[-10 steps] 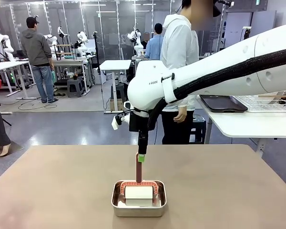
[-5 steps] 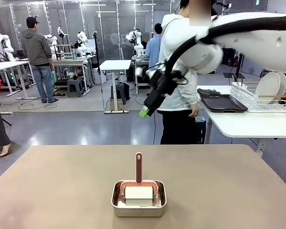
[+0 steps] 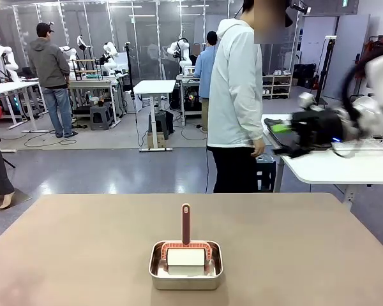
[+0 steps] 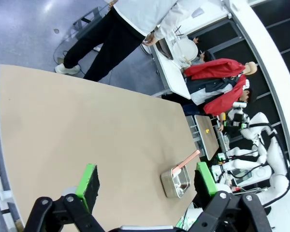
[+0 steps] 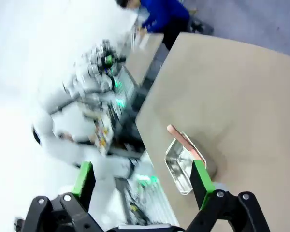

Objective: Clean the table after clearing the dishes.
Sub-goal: Place the Lint Roller back on top of the Airtight Container.

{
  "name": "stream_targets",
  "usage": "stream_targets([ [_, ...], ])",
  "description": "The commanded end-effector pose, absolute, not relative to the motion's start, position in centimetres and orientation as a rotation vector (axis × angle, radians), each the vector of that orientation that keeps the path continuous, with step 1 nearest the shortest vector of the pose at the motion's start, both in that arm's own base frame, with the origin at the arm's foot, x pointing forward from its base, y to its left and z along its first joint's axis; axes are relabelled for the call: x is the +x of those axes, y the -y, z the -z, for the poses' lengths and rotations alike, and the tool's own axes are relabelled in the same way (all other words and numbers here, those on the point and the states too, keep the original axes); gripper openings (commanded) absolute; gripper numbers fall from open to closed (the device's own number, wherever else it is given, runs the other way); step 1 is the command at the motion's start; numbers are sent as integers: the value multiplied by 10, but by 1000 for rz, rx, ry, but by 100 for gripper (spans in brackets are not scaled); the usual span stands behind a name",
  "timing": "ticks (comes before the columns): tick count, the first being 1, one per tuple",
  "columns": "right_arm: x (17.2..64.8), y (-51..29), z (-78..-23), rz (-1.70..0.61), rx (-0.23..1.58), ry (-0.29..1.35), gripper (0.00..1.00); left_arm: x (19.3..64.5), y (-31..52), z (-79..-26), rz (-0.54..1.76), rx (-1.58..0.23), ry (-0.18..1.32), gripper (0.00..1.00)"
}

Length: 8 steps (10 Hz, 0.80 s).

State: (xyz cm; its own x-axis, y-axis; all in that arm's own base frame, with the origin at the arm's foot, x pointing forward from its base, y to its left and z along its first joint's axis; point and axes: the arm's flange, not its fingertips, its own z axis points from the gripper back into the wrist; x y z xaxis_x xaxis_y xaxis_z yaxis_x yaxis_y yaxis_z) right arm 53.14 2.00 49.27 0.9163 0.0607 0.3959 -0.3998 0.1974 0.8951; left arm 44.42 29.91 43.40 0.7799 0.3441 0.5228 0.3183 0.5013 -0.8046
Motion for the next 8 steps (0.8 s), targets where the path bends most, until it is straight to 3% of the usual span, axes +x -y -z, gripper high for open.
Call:
stream_targets([
  [1,487,32,-486,-107,1406,429,100,441,-300,-436,-24,-1070,705,100],
  [4,436,138,-499,61,1366,541,100,441,-300,-436,-24,-1070,705,100],
  [8,374,212,-513,189,1242,573,100,441,-300,-436,-24,-1070,705,100],
])
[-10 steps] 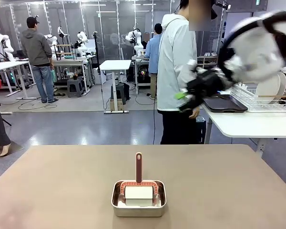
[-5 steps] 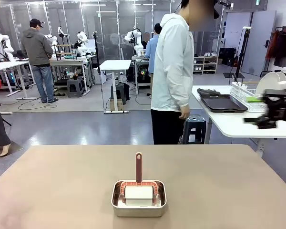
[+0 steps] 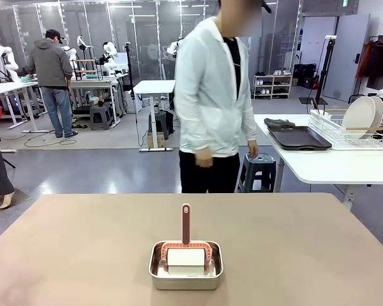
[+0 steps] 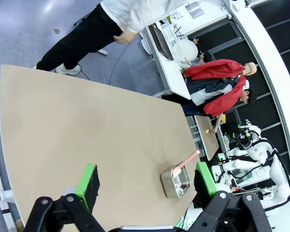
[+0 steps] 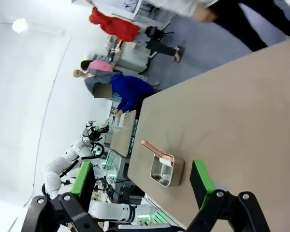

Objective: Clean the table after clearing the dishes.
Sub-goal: Place the Lint Roller back on top of the Airtight Container.

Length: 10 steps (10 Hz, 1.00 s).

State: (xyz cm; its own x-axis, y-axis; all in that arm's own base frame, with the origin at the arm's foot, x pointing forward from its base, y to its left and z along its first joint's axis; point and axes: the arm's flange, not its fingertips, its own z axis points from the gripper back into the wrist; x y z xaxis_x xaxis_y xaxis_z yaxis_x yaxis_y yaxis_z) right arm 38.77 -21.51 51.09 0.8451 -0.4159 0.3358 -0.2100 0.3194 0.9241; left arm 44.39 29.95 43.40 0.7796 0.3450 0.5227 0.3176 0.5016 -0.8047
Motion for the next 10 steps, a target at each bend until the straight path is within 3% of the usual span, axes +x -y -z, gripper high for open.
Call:
stream_targets([
  [1,363,222,-510,251,1206,554,100,441,-300,-436,-24,-1070,705,100],
  [5,344,239,-472,280,1083,497,100,441,-300,-436,-24,-1070,705,100],
  [6,350,246,-483,280,1161,530,100,441,-300,-436,-24,-1070,705,100],
  [10,350,246,-483,280,1161,530,100,441,-300,-436,-24,-1070,705,100],
])
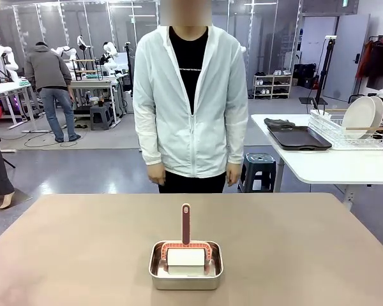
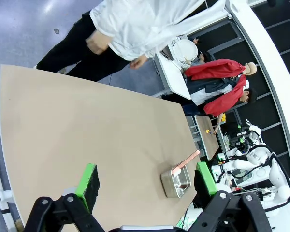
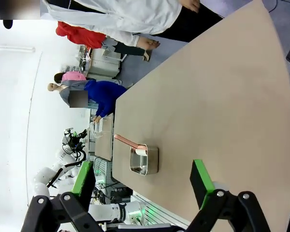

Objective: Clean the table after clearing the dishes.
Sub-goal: Place the Lint Roller back on top of the Airtight Container.

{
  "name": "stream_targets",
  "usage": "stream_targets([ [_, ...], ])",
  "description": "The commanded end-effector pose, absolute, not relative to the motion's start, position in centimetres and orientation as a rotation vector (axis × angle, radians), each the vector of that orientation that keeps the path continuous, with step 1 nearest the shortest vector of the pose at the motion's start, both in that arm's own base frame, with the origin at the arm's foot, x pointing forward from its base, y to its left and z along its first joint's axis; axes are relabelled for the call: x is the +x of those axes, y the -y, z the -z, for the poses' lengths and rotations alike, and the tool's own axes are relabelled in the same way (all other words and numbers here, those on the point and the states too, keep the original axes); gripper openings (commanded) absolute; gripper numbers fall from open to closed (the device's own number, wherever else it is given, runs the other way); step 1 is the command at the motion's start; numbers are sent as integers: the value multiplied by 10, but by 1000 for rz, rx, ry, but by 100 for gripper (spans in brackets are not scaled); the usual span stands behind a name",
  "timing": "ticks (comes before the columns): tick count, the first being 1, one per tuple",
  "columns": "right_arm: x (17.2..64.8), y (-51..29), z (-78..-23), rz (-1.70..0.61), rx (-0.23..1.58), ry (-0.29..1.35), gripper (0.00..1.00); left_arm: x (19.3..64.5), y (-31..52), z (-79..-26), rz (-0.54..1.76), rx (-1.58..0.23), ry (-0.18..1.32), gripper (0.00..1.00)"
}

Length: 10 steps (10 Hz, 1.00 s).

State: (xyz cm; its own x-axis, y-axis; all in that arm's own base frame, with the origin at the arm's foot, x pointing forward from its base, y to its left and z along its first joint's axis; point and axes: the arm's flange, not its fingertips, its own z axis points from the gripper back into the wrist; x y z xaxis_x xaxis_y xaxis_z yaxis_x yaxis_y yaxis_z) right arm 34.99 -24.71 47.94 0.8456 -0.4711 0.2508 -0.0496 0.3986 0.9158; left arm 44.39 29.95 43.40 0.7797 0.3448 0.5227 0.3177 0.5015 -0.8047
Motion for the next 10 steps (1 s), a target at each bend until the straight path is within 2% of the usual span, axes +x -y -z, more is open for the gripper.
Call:
stream_targets([
  [1,350,246,-483,280,1161,530,100,441,-300,-436,-24,-1070,705,100],
  [10,350,246,-483,280,1161,530,100,441,-300,-436,-24,-1070,705,100],
])
